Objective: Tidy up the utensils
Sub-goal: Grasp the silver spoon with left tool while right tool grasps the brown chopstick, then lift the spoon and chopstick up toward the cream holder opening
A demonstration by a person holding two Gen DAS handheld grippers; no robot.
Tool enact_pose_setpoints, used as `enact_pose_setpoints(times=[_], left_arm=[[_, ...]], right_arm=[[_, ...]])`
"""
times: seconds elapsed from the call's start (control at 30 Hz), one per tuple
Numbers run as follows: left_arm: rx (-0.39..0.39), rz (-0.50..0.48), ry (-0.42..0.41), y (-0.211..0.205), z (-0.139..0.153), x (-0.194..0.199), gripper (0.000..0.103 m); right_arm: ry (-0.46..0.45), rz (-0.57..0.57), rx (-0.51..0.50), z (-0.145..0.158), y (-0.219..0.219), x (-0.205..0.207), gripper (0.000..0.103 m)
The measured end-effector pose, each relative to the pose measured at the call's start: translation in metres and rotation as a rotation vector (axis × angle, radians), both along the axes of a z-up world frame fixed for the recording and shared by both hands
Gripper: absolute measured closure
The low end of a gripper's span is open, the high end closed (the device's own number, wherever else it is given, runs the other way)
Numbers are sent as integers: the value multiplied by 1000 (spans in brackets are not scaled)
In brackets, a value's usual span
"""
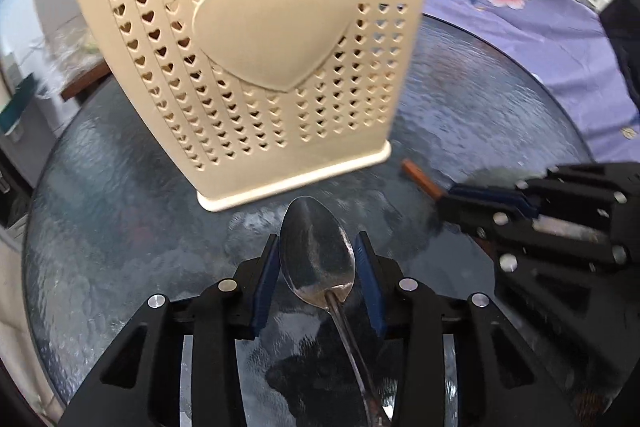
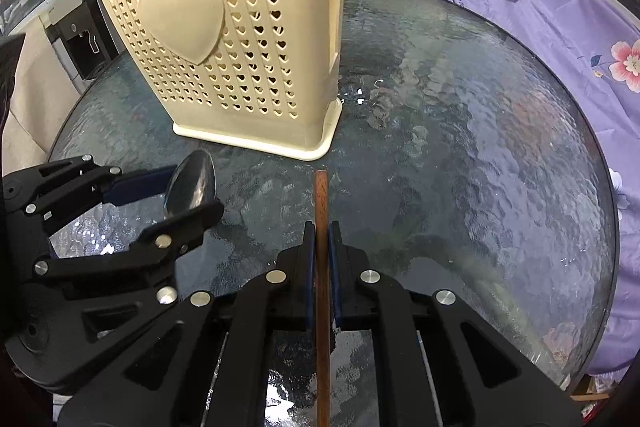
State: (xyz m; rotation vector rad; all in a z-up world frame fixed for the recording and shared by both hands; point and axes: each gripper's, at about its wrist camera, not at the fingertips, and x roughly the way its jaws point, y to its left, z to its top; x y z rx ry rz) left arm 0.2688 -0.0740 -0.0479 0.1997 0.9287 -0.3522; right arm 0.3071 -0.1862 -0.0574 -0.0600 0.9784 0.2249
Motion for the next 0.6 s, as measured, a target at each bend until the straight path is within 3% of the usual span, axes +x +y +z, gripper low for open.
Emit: enact_pose_setpoints(times=[0.1, 0.17, 0.23, 0.47, 0.6], left_arm=[[5, -28, 14, 5, 0, -4, 66], [8, -12, 23, 10, -1, -1, 52], [6, -2, 17, 12, -1, -3, 46], [46, 37, -13, 1, 2, 1, 47], [74, 46, -25, -10, 2, 3, 58]], right_arm=[[12, -3, 16, 0, -2, 2, 96], [11, -2, 4, 0, 0, 4, 96], [11, -1, -4, 0, 2, 4, 96], [22, -4, -21, 1, 7, 10, 96], [24, -2, -35, 1, 10, 13, 95]])
